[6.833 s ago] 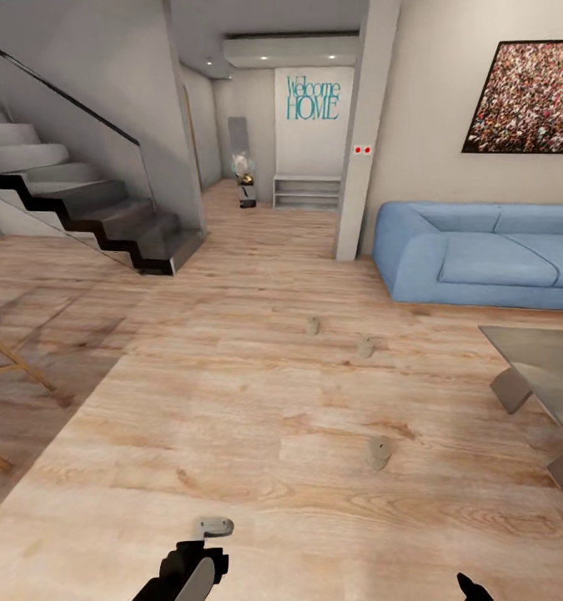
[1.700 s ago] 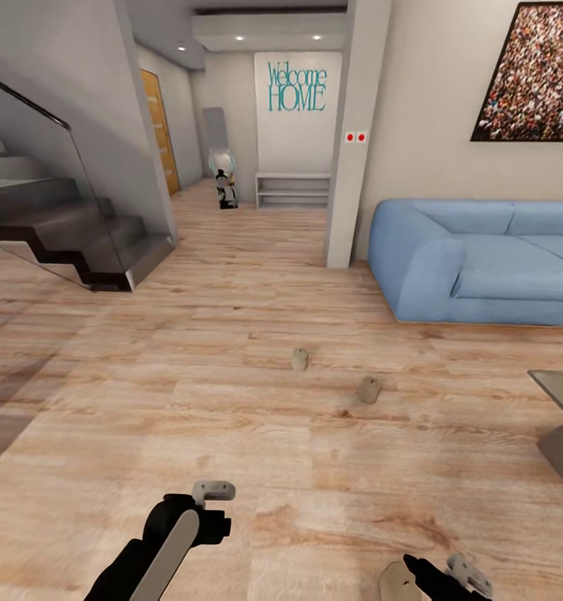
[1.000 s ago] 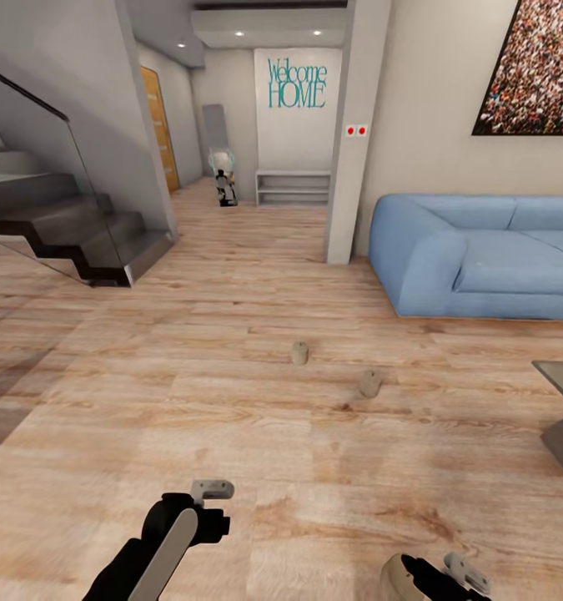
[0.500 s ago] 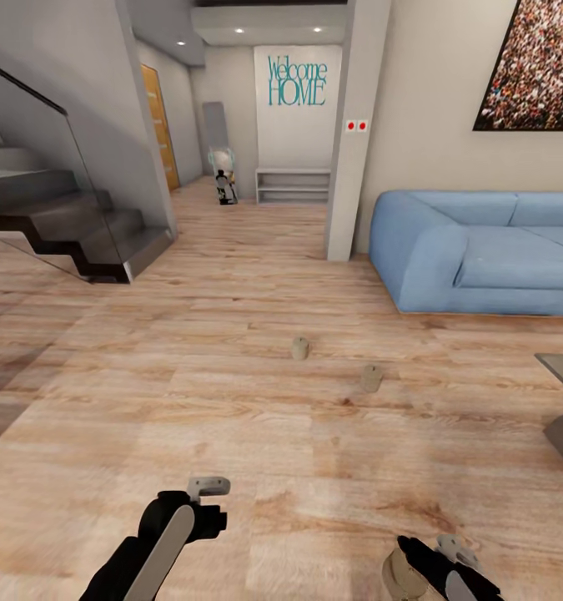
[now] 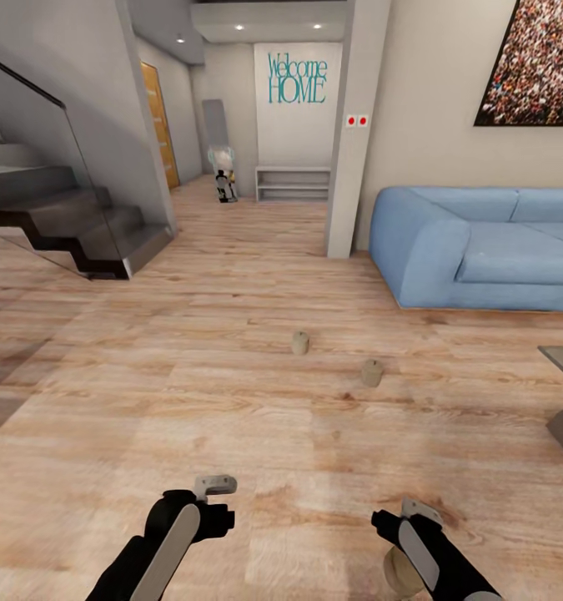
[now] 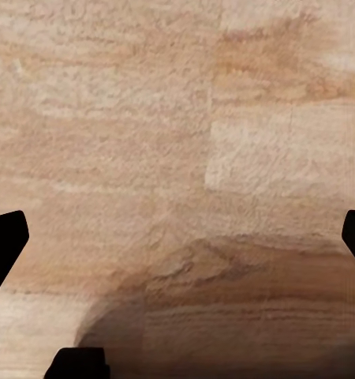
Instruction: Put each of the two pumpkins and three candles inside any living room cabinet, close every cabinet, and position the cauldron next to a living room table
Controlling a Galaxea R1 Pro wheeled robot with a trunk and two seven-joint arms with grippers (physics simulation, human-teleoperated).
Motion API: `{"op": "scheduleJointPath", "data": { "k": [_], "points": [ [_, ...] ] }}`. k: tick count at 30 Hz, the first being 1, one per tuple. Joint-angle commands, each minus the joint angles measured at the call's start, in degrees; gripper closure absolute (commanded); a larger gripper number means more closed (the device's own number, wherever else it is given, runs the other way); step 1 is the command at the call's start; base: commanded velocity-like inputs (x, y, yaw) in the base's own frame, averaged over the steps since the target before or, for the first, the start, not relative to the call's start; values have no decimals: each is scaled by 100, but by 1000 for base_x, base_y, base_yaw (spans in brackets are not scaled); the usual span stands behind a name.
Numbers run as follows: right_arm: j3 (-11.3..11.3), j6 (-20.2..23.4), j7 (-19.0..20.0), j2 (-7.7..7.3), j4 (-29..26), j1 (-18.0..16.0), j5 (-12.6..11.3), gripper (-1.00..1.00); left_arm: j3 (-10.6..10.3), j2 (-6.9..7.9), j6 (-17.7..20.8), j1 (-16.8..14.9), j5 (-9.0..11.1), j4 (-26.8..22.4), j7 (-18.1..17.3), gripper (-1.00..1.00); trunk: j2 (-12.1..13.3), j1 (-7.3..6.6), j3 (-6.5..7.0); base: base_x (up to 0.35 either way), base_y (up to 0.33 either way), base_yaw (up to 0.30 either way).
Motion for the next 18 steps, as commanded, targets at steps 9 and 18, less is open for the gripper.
{"op": "scheduleJointPath", "data": {
  "k": [9,18],
  "points": [
    [40,271,-87,-53,-31,-34,-43,-100,327,-95,8,-35,61,90,16,-100,-365,197,-167,0,0,0],
    [40,287,-336,-75,-31,-61,-44,-100,397,-273,8,-36,72,74,22,-100,-642,353,-338,0,0,0]
  ]
}}
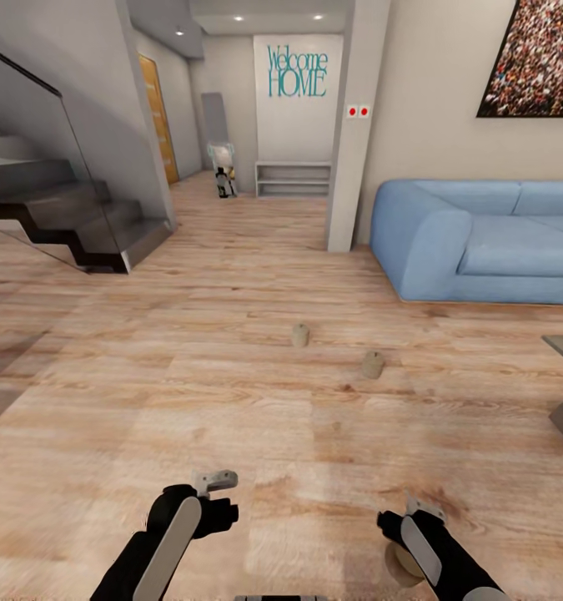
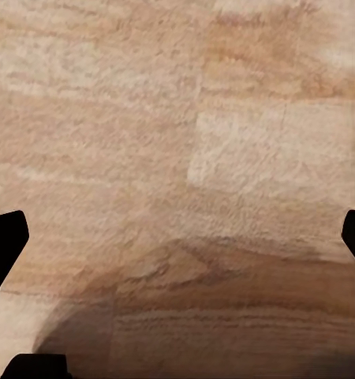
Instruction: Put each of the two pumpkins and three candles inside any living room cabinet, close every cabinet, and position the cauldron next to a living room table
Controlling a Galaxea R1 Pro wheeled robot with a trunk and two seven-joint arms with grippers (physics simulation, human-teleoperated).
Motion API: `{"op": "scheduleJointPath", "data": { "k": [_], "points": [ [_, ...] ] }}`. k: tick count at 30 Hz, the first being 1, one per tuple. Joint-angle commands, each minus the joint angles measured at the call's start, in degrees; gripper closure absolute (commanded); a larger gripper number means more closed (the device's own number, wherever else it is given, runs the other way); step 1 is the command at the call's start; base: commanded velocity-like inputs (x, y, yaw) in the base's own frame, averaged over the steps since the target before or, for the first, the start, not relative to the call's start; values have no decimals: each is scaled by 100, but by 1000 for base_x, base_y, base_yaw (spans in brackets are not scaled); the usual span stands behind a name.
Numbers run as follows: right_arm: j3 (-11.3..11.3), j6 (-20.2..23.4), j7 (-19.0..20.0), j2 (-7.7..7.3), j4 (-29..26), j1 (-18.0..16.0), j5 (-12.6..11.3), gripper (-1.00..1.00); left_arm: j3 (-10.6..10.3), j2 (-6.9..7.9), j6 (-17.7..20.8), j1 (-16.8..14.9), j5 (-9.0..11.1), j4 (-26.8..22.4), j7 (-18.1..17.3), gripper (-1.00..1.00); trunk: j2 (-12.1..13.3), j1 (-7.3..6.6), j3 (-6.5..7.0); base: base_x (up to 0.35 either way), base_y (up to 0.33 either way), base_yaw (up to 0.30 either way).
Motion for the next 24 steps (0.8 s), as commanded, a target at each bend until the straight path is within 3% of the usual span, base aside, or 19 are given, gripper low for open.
{"op": "scheduleJointPath", "data": {
  "k": [1,8,24],
  "points": [
    [26,20,-81,-6,-12,-1,-47,-100,-5,-34,11,-3,53,-6,60,-100,-4,1,-28,0,0,0],
    [25,14,-148,-56,-12,-2,-47,-100,-16,-227,11,-3,50,-9,56,-100,-13,19,-183,0,0,0],
    [-6,-26,-129,-216,-4,4,-56,-100,-12,-246,2,-3,53,-17,50,-100,-35,60,-538,0,0,0]
  ]
}}
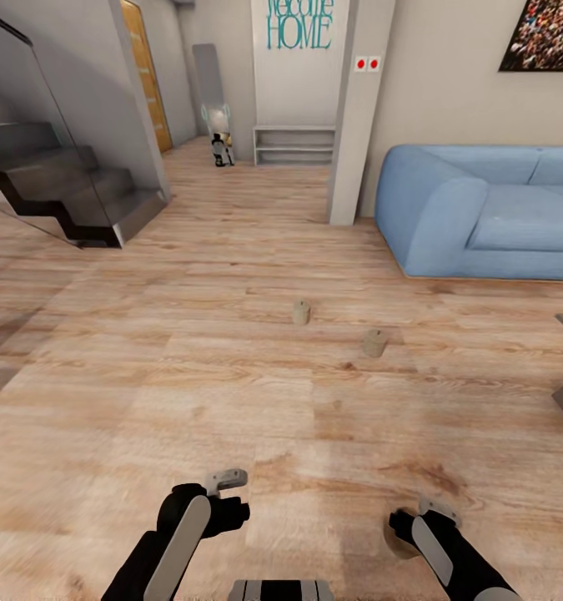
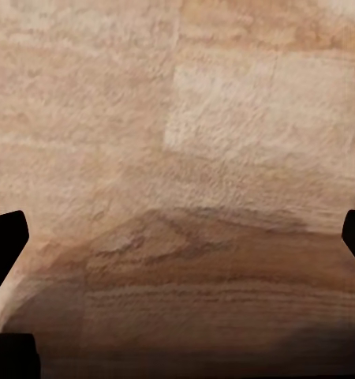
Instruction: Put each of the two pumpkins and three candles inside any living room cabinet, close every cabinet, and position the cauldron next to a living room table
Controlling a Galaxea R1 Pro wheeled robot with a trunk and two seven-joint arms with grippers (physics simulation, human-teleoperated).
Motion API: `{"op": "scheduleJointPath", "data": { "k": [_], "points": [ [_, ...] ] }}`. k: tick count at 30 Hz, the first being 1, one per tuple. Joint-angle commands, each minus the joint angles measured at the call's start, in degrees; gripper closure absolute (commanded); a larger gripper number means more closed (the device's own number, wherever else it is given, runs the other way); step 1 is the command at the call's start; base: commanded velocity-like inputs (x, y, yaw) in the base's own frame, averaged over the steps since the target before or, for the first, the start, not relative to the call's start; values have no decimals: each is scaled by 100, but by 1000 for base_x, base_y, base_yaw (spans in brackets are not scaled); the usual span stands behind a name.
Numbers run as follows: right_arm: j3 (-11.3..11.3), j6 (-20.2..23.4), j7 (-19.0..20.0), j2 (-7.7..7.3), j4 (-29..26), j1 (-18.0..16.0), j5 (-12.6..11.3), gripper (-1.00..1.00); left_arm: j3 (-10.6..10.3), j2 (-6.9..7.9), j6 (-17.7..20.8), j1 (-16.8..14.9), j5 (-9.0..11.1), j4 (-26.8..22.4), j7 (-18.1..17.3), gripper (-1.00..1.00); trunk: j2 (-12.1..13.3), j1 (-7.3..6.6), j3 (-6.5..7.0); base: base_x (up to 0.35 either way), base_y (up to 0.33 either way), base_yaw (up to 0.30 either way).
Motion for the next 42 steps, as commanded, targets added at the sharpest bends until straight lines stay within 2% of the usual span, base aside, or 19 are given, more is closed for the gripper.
{"op": "scheduleJointPath", "data": {
  "k": [1,12,17,20,21,23,25,33,42],
  "points": [
    [19,18,-40,-6,-11,0,-44,-100,-4,0,9,-3,56,-5,60,-100,-4,1,-28,0,0,0],
    [42,17,-8,-22,-19,9,-44,-100,-4,2,9,-3,50,-5,60,-100,-18,30,-271,0,0,0],
    [53,16,-4,-10,-19,11,-44,-100,26,50,16,-3,45,-186,57,-100,-24,40,-360,0,0,0],
    [55,16,-4,-10,-19,11,-44,-100,288,106,40,-3,40,-247,59,-100,-24,40,-360,0,0,0],
    [55,16,-4,-13,-19,11,-44,-100,435,177,54,-3,40,-262,60,-100,-24,40,-360,0,0,0],
    [55,13,-4,-15,-19,11,-44,-100,554,338,65,-3,42,-285,57,-100,-24,40,-360,0,0,0],
    [55,10,-4,-16,-19,11,-44,-100,586,432,68,-3,47,-292,54,-100,-24,40,-360,0,0,0],
    [55,9,-4,-16,-12,11,-40,-100,426,476,25,-3,36,-284,60,-100,-24,40,-360,49,0,0],
    [55,0,-4,-18,-10,11,-36,-100,400,489,10,-3,34,-274,60,-100,-24,40,-360,90,0,0]
  ]
}}
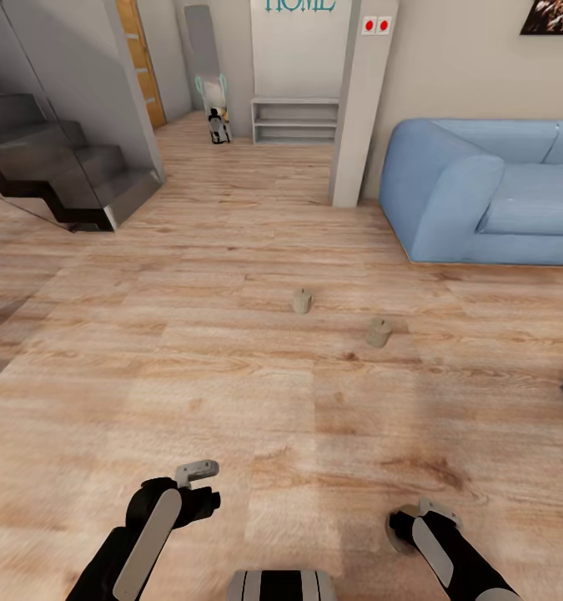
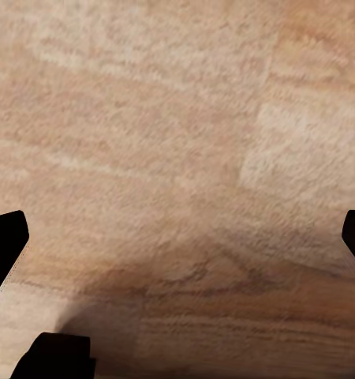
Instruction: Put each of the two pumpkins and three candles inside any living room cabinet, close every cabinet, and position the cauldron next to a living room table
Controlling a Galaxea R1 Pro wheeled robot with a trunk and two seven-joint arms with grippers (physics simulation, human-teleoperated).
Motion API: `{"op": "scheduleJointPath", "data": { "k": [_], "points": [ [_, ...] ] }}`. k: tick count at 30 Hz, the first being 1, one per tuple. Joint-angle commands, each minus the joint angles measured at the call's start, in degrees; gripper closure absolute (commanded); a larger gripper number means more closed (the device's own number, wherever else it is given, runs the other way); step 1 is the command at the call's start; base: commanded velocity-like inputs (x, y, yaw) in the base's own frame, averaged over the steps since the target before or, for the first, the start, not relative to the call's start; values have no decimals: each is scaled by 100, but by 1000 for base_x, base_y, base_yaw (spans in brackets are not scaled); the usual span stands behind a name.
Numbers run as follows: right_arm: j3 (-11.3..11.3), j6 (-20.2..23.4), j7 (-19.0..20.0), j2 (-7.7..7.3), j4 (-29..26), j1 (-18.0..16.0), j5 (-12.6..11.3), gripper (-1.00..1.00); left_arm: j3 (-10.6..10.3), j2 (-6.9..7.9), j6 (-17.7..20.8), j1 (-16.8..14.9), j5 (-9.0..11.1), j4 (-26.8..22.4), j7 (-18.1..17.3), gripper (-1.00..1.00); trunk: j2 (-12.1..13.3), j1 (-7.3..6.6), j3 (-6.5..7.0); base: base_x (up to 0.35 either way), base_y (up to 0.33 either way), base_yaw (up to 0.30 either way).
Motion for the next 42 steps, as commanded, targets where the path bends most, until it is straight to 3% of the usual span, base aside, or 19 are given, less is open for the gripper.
{"op": "scheduleJointPath", "data": {
  "k": [1,17,28,42],
  "points": [
    [26,23,-42,-8,-11,-1,-45,-100,-5,-2,-4,-3,58,-7,60,-100,-2,1,-5,121,0,0],
    [26,11,-42,-12,-11,-1,-45,-100,-22,-16,-68,-3,48,9,60,-100,-2,1,-5,63,0,0],
    [18,-237,-42,-19,-11,12,-53,-100,16,-36,-63,-3,42,-12,54,-100,-2,1,-5,4,0,0],
    [-13,-528,-35,-20,-11,23,-53,-100,62,-4,-54,-3,64,-35,-98,-100,-19,34,-293,0,0,0]
  ]
}}
